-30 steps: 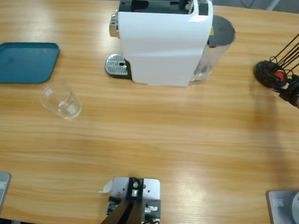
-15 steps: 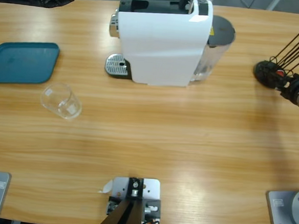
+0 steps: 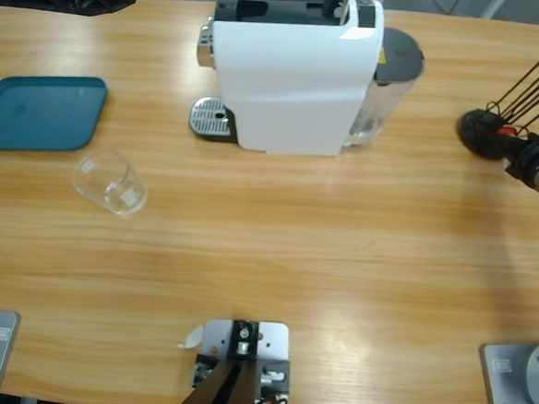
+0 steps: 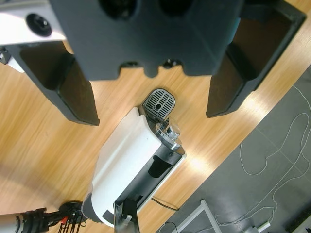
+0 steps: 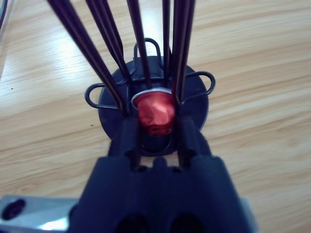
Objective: Pour coffee
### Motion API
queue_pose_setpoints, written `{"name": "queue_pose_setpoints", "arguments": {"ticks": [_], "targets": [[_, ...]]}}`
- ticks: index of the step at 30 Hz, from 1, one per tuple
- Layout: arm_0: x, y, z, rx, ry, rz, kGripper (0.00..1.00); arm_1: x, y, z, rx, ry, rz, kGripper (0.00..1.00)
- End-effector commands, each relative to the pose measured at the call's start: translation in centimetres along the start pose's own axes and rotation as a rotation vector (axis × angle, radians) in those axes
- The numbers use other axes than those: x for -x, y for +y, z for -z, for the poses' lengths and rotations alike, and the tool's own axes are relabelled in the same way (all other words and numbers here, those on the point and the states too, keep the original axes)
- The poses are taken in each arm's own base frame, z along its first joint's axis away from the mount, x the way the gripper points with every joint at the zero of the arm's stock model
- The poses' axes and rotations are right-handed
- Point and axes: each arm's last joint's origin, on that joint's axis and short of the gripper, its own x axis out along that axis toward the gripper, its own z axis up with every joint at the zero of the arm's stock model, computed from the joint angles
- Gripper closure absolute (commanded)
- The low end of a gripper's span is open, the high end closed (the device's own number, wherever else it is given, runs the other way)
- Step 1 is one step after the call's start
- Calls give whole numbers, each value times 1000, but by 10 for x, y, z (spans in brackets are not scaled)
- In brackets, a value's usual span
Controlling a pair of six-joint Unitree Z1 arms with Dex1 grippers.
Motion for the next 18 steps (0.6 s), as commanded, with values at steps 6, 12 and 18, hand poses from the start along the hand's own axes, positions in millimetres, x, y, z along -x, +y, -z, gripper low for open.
{"name": "queue_pose_setpoints", "arguments": {"ticks": [6,12,18], "targets": [[-12,-3,1,0,39,2,50,-2,-3,5,22,30,2,911],[-10,-3,2,4,37,2,50,6,-4,-7,2,-40,-18,911],[-8,-10,11,6,51,20,50,17,-8,-15,-14,-87,-28,1000]]}}
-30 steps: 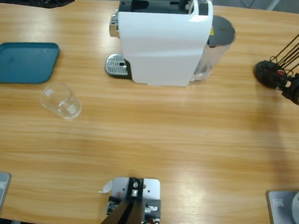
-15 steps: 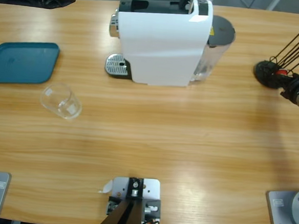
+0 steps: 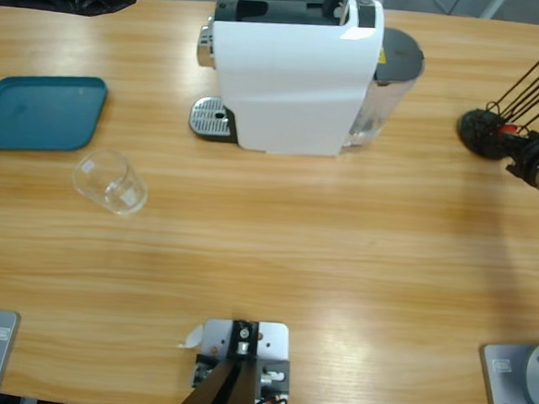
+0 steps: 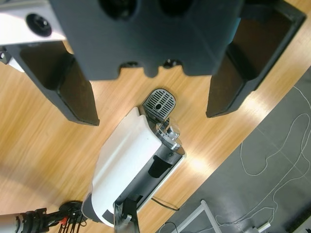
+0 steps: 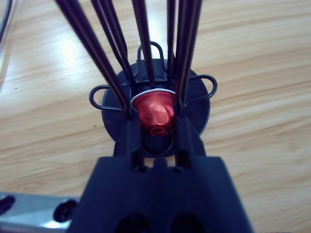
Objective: Pour coffee
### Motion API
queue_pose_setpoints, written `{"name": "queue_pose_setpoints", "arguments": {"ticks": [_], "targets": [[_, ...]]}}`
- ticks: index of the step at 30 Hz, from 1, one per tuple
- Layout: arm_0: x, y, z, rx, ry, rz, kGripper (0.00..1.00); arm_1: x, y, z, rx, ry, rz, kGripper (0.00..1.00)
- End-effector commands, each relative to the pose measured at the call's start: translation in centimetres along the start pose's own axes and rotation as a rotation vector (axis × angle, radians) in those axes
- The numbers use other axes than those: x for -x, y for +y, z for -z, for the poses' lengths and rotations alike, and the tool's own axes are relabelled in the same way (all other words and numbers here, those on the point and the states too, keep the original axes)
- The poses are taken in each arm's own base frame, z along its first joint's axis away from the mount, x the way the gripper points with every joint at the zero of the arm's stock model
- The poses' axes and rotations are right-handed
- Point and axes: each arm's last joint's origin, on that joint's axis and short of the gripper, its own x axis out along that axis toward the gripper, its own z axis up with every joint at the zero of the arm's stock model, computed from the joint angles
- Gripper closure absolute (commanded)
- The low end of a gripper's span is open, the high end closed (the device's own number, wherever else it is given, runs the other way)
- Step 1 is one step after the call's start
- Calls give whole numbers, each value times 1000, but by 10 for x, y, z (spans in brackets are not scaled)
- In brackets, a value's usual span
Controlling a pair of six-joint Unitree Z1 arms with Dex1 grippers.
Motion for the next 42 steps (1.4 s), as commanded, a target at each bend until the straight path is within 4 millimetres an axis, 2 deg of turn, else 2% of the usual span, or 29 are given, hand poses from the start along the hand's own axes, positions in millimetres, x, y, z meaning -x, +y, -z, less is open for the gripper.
{"name": "queue_pose_setpoints", "arguments": {"ticks": [1,9,16,19,20,21,22,23,27,33,36,39,42], "targets": [[-7,-10,12,0,52,18,50,17,-6,-13,-18,-75,-10,1000],[-8,-11,13,-1,54,22,50,40,-11,-13,5,-49,11,1000],[-10,-11,13,-2,57,23,50,47,-3,-43,12,-70,-19,1000],[-10,-11,15,-3,62,23,50,45,1,-48,19,-67,-31,1000],[-10,-11,16,-3,66,23,50,45,2,-47,24,-59,-27,886],[-11,-11,16,-3,67,23,50,46,1,-46,25,-51,-24,382],[-11,-12,17,-3,69,24,50,46,1,-44,28,-39,-17,94],[-12,-12,18,-3,73,24,50,47,0,-42,31,-25,-7,23],[-14,-12,17,-3,75,26,50,43,0,-41,6,-15,7,9],[-14,-12,16,-4,74,26,50,18,7,-29,3,32,-22,18],[-13,-12,16,-3,73,25,50,12,8,-27,6,46,-27,71],[-14,-12,17,-3,74,25,50,14,6,-25,7,47,-17,114],[-16,-12,16,-3,77,25,50,25,1,-19,1,42,-6,135]]}}
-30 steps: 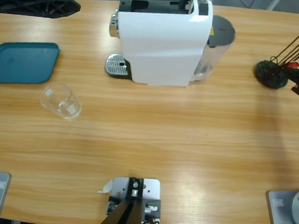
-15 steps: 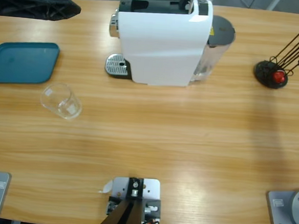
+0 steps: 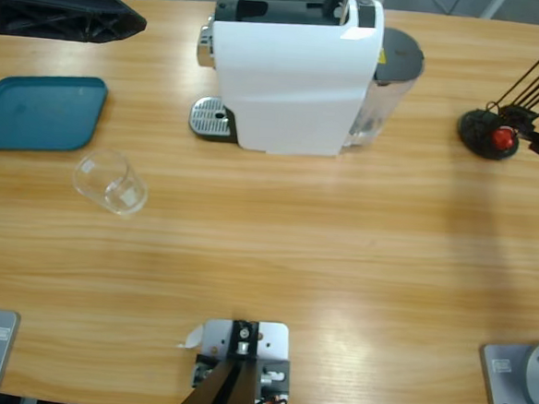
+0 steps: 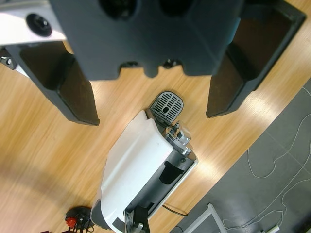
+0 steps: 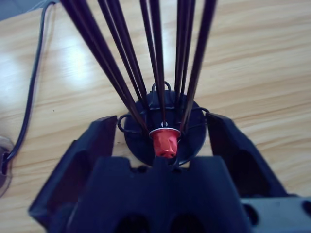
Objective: Pour coffee
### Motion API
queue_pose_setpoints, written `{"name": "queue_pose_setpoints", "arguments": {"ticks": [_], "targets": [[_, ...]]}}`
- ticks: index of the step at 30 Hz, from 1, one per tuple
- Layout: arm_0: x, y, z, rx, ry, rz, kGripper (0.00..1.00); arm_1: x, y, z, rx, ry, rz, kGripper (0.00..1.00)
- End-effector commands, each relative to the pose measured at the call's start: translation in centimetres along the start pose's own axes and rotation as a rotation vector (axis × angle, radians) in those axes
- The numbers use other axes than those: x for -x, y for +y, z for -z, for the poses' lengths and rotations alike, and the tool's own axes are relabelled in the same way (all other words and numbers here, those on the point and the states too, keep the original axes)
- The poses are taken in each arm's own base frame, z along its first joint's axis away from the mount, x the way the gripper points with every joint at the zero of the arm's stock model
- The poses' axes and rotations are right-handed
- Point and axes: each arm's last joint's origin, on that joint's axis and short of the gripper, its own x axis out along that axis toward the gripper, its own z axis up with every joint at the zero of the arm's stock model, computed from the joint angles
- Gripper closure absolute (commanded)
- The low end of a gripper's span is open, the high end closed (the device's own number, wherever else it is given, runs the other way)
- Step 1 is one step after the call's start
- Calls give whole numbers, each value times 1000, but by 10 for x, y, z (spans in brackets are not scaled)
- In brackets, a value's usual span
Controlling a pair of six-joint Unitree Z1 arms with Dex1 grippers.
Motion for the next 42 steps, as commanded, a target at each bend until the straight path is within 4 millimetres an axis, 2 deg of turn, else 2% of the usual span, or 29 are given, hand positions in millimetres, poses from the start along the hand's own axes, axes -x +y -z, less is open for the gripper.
{"name": "queue_pose_setpoints", "arguments": {"ticks": [1,5,14,19,23,35,38,42], "targets": [[-15,-4,9,-2,60,1,50,11,-7,20,4,52,15,138],[-16,-4,9,-1,59,3,50,9,-7,24,8,71,18,142],[-11,-4,10,0,52,0,50,-12,-4,33,19,107,28,156],[-10,-4,10,0,51,-1,50,-10,-6,36,16,91,37,157],[-12,-4,10,-1,56,0,50,-4,-7,35,16,79,39,276],[-11,-4,12,-1,58,-1,50,-12,-6,36,28,87,43,280],[-8,-3,14,-1,53,-4,50,-14,-5,36,31,89,43,393],[-8,-3,14,-1,54,-4,50,-14,-5,37,33,91,46,405]]}}
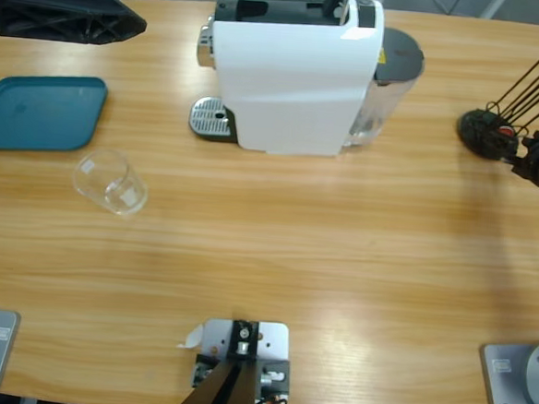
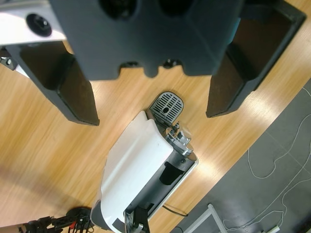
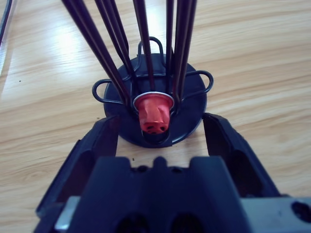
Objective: Pour coffee
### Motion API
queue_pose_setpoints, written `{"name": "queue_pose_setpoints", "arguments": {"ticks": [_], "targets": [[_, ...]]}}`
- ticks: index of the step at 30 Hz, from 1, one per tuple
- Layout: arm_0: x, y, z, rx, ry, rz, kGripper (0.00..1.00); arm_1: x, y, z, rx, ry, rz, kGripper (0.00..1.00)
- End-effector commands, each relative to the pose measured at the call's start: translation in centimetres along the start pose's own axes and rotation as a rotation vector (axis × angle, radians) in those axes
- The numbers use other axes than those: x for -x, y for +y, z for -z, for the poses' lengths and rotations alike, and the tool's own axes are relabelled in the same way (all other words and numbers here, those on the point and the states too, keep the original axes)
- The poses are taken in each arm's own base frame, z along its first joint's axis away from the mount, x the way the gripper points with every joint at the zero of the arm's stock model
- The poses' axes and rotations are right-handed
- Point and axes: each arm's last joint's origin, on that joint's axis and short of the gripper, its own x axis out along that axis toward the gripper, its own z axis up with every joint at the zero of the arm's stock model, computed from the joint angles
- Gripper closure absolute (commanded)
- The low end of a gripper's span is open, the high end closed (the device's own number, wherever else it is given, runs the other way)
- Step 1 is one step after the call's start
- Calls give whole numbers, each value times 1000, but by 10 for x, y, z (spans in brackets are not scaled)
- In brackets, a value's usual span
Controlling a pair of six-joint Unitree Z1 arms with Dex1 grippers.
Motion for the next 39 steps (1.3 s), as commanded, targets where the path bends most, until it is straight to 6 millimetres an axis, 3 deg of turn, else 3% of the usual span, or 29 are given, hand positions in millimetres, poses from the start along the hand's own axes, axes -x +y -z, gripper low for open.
{"name": "queue_pose_setpoints", "arguments": {"ticks": [1,2,4,9,10,11,18,20,35,39], "targets": [[-8,-3,13,0,50,-4,50,-5,0,6,18,25,22,405],[-8,-3,13,0,51,-4,50,-5,0,6,18,25,23,408],[-6,-3,13,1,49,-10,50,-5,0,6,19,27,28,534],[-2,-1,15,3,44,-22,50,-6,-1,7,21,29,36,566],[-2,-1,15,3,45,-22,50,-5,-1,7,21,25,38,710],[-2,-1,15,3,44,-22,50,-5,-1,6,21,25,37,786],[-1,-1,15,4,44,-22,50,-7,-2,5,12,18,29,811],[-2,-1,15,3,44,-21,50,-6,-3,3,10,3,30,1000],[-3,-1,17,4,51,-20,50,-5,-2,1,13,-10,23,1000],[-3,-1,17,6,50,-20,50,7,-3,-10,15,-85,6,1000]]}}
